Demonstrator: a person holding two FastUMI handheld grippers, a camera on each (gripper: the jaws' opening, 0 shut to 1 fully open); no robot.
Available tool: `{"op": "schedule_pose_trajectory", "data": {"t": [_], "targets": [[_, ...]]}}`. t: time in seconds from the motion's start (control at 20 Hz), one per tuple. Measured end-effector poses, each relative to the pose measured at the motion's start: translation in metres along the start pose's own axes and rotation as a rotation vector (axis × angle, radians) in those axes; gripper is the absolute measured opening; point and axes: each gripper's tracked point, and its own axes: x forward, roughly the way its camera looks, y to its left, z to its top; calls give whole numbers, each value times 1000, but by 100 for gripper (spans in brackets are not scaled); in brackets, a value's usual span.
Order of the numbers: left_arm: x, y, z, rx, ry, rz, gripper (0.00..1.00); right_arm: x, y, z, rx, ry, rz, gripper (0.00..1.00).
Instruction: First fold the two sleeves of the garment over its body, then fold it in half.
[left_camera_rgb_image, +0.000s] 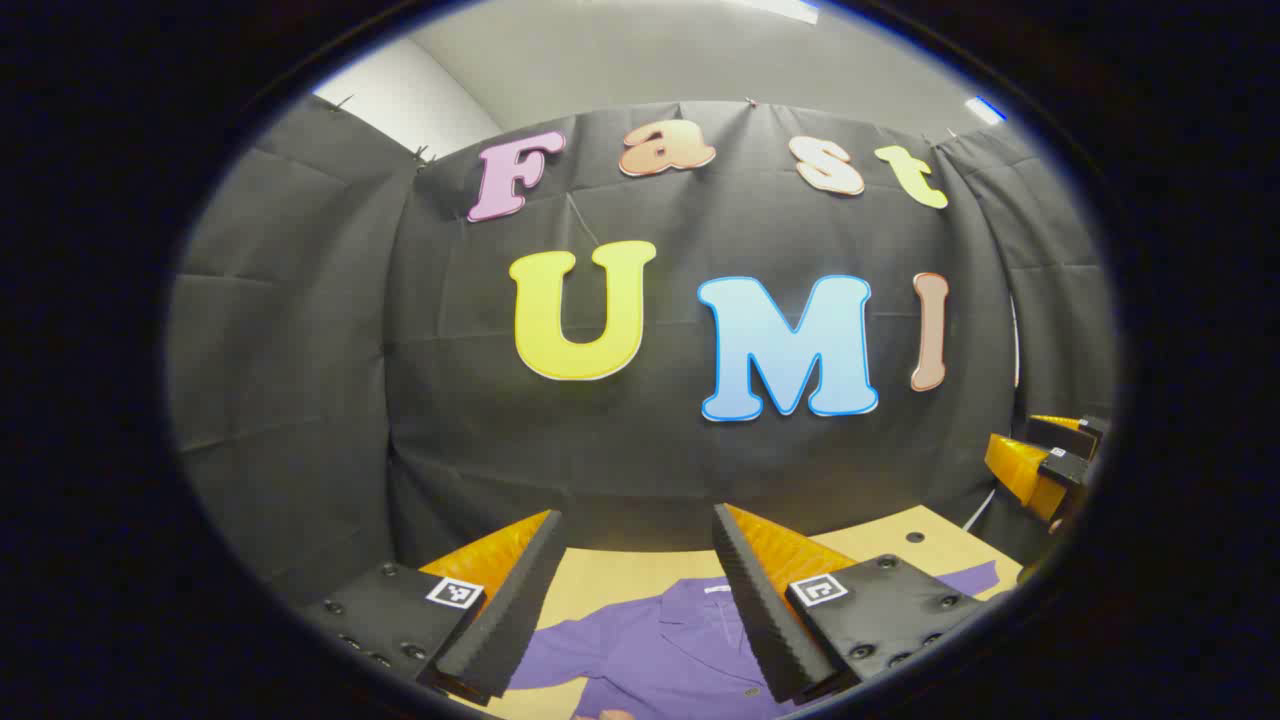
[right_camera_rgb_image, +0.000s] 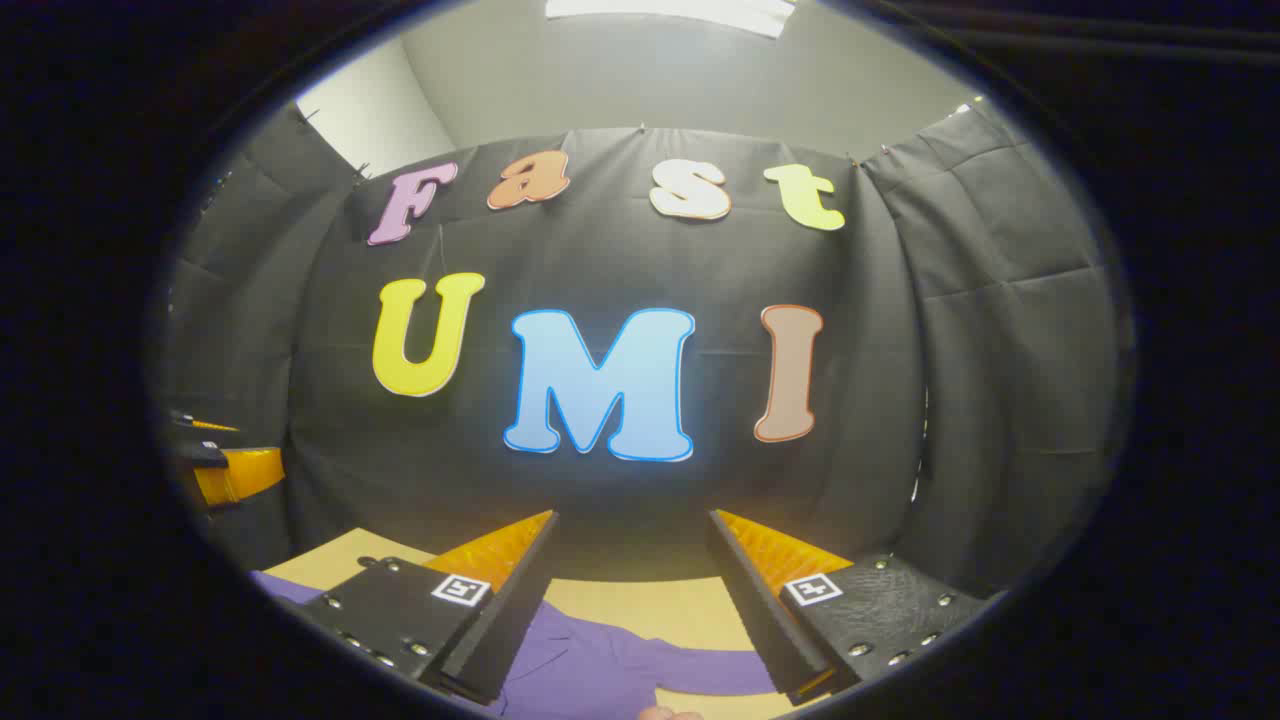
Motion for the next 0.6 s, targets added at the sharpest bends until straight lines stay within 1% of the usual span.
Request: {"op": "schedule_pose_trajectory", "data": {"t": [0.15, 0.2, 0.3, 0.4, 0.45, 0.5, 0.55, 0.6], "targets": [[-3, 3, -2, -2, 4, 0, 93, 3, -2, -13, -8, 20, -8, 94], [-3, 5, -2, -2, 5, 0, 93, 3, -4, -17, -10, 29, -13, 92], [-3, 7, -3, -1, 5, 1, 93, 4, -7, -24, -16, 46, -27, 92], [-1, 7, -3, 2, 6, 1, 93, 8, -19, -40, -26, 63, -50, 92], [-1, 6, -5, 3, 9, 1, 93, 9, -28, -49, -30, 70, -60, 94], [-1, 8, -5, 6, 11, 1, 93, 11, -34, -56, -32, 79, -71, 91], [0, 7, -6, 9, 12, 3, 93, 12, -40, -65, -33, 91, -82, 91], [1, 8, -7, 12, 15, 4, 93, 15, -47, -73, -34, 106, -97, 94]]}}
